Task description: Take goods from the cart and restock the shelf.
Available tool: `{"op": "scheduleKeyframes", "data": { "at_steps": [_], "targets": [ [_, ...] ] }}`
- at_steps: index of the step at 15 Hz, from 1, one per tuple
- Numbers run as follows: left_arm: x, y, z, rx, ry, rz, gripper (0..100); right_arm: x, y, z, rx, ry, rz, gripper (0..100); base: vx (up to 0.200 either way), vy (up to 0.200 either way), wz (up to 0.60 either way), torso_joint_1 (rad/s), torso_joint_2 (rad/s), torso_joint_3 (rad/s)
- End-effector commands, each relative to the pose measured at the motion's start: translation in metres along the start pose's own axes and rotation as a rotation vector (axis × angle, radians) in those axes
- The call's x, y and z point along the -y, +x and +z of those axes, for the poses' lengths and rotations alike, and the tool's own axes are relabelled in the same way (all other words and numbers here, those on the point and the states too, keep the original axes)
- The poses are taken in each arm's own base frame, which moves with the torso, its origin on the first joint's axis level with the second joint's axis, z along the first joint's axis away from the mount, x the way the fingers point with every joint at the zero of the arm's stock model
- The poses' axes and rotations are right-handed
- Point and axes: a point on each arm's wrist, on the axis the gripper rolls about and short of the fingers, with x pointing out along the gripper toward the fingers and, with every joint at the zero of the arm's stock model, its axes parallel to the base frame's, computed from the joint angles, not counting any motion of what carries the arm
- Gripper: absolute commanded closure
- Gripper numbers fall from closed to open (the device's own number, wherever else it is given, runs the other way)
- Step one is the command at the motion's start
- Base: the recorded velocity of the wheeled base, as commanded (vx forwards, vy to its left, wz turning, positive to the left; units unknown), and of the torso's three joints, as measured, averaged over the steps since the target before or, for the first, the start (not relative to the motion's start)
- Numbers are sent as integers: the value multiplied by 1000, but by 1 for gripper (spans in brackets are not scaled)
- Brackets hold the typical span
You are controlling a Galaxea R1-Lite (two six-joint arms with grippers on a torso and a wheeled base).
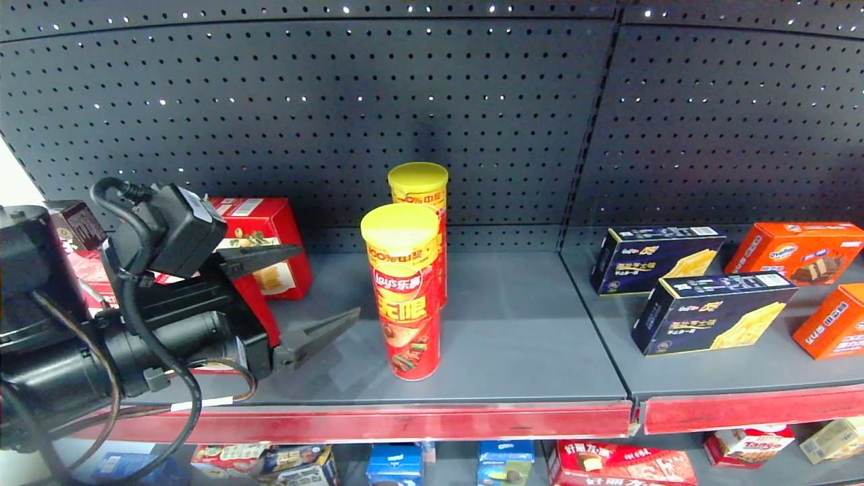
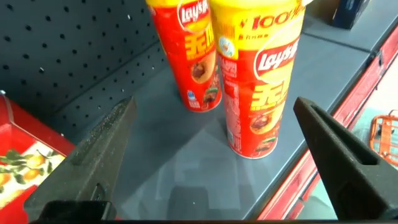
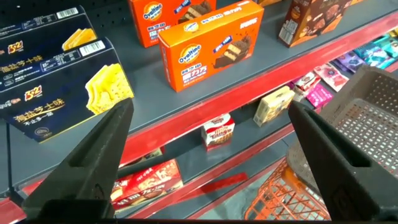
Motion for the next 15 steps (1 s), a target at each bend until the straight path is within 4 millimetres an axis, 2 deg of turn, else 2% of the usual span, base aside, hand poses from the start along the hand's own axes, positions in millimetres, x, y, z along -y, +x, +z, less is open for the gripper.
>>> {"op": "scheduleKeyframes", "data": {
  "at_steps": [1,7,12,15],
  "targets": [
    [-2,9,-7,-30,-12,-5,0,0,1,0,-6,-2,0,0,0,0,0,0,0,0],
    [-6,19,-13,-57,-23,-3,0,0,1,0,-3,1,0,0,0,0,0,0,0,0],
    [-18,16,-12,-61,-24,62,0,0,1,0,-2,1,1,0,0,0,0,0,0,0],
    [-21,21,-11,-59,-23,69,0,0,1,0,-2,1,1,0,0,0,0,0,0,0]
  ]
}}
